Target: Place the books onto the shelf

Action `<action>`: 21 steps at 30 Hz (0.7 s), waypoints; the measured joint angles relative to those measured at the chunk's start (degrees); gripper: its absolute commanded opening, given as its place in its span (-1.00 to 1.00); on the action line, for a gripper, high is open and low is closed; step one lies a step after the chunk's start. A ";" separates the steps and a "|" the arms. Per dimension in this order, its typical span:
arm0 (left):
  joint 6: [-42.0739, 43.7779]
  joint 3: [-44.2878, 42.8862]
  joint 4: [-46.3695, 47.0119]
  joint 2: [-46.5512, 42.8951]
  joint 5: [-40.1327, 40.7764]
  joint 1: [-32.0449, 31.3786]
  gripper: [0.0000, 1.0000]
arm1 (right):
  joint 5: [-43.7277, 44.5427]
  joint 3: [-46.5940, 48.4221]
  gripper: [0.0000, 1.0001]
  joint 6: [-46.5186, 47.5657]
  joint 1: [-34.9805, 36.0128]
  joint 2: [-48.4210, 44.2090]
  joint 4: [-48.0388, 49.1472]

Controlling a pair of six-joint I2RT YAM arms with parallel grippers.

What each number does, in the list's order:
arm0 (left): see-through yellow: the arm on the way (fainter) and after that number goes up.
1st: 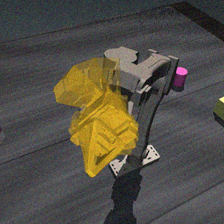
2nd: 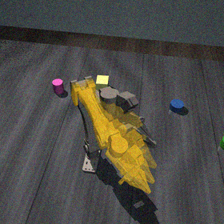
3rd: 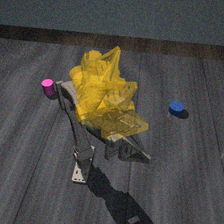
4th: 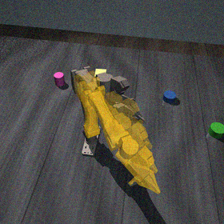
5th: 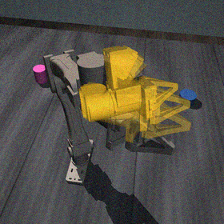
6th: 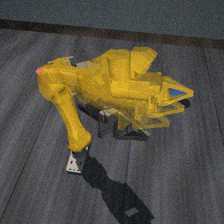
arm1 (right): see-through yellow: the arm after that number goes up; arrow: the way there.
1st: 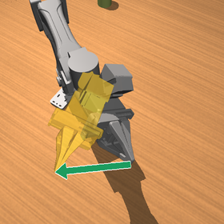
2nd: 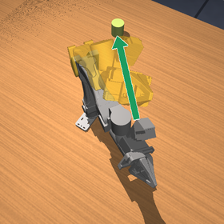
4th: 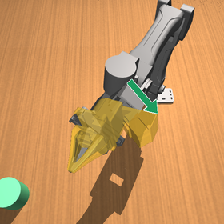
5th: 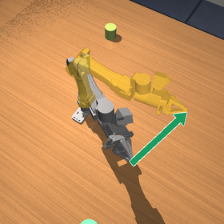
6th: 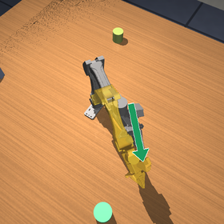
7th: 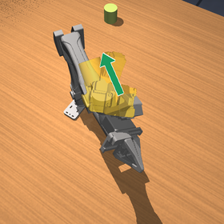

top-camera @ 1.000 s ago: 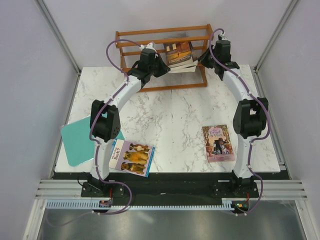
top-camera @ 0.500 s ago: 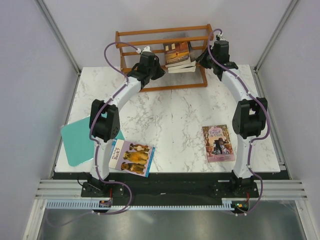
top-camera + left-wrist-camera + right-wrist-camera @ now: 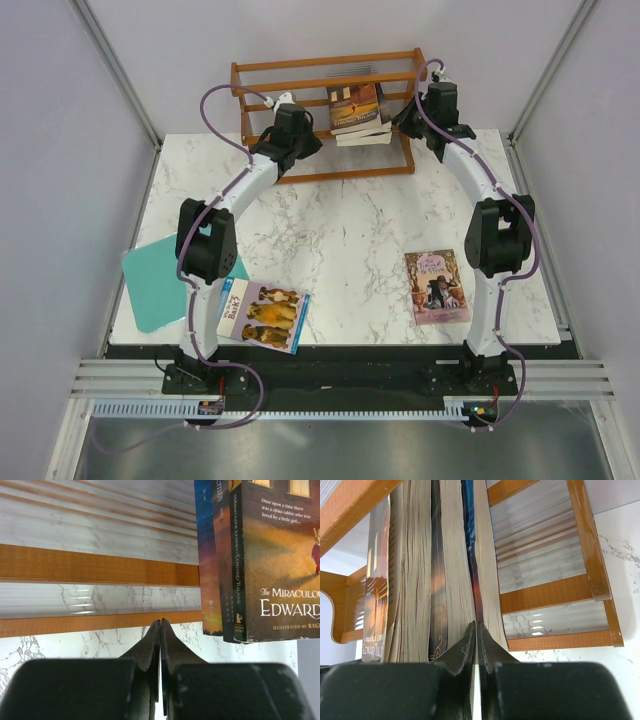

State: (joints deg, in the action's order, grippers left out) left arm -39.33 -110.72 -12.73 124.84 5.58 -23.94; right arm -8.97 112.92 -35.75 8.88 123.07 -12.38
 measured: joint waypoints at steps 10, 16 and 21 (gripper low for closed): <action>-0.07 -1.16 2.78 0.00 -1.31 0.11 -0.96 | -0.02 -0.02 -0.81 0.02 0.00 0.02 0.00; -0.72 -1.66 3.87 0.00 -2.89 0.07 -0.96 | -0.02 -0.02 -0.81 0.02 0.00 0.02 0.00; -0.98 -3.17 4.55 0.00 -3.87 -0.31 -0.96 | -0.04 -0.02 -0.81 0.02 0.00 0.02 0.00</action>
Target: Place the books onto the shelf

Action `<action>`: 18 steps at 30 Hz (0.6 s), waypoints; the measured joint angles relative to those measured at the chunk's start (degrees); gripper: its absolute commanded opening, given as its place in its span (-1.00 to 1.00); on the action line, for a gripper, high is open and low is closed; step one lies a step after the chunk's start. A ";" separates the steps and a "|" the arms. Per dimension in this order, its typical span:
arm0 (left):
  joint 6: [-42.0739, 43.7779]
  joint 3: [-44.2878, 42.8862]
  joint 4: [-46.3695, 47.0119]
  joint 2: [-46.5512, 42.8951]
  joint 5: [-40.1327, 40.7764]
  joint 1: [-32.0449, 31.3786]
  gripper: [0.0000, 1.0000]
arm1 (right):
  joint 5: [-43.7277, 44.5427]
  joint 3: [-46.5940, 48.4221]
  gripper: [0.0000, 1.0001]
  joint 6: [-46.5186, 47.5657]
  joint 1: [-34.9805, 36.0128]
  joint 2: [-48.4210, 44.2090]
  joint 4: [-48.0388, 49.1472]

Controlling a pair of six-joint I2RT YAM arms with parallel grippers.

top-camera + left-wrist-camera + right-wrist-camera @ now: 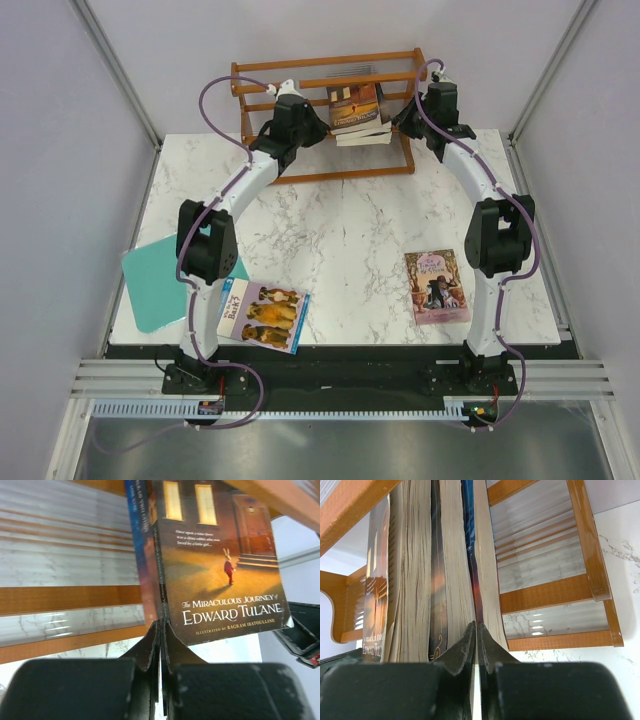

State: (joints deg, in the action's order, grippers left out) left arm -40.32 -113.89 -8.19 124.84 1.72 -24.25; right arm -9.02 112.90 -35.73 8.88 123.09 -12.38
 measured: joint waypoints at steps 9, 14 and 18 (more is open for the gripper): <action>0.00 -2.43 0.63 0.00 -0.83 -1.55 -0.96 | 0.00 -0.07 -0.81 0.02 0.00 0.00 0.00; 0.00 -2.25 0.68 -0.04 -0.22 -1.70 -0.96 | 0.02 -0.74 -0.81 0.17 0.00 0.00 0.24; 0.35 0.42 0.90 -2.29 1.05 -1.38 -0.96 | 0.46 -2.36 -0.81 0.46 0.00 -0.15 1.31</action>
State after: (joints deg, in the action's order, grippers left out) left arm -39.97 -113.47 -7.29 122.54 2.76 -25.63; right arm -8.56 110.54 -35.27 8.88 122.93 -11.07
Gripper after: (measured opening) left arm 0.025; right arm 0.095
